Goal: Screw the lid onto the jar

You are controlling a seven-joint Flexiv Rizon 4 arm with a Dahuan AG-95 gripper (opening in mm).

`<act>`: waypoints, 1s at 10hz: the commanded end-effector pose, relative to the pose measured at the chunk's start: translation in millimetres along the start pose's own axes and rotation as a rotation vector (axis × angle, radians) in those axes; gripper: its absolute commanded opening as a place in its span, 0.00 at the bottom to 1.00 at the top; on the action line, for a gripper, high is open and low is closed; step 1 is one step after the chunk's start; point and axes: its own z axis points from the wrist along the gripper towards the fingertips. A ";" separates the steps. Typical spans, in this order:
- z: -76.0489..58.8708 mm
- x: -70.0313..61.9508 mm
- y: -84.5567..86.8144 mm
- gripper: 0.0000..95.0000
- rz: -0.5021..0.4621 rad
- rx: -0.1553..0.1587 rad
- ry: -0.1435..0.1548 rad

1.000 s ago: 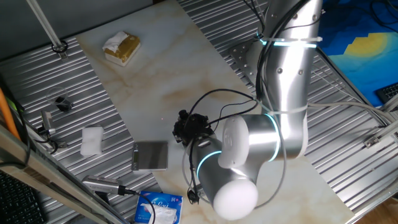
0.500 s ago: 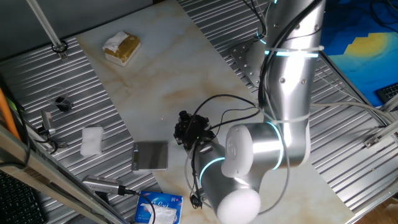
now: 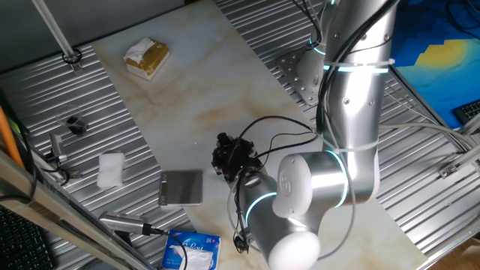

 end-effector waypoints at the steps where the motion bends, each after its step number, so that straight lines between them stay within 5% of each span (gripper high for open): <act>1: -1.0 -0.8 -0.1 0.00 -0.013 -0.006 0.019; 10: -8.6 -9.0 0.1 0.00 -0.039 -0.015 0.104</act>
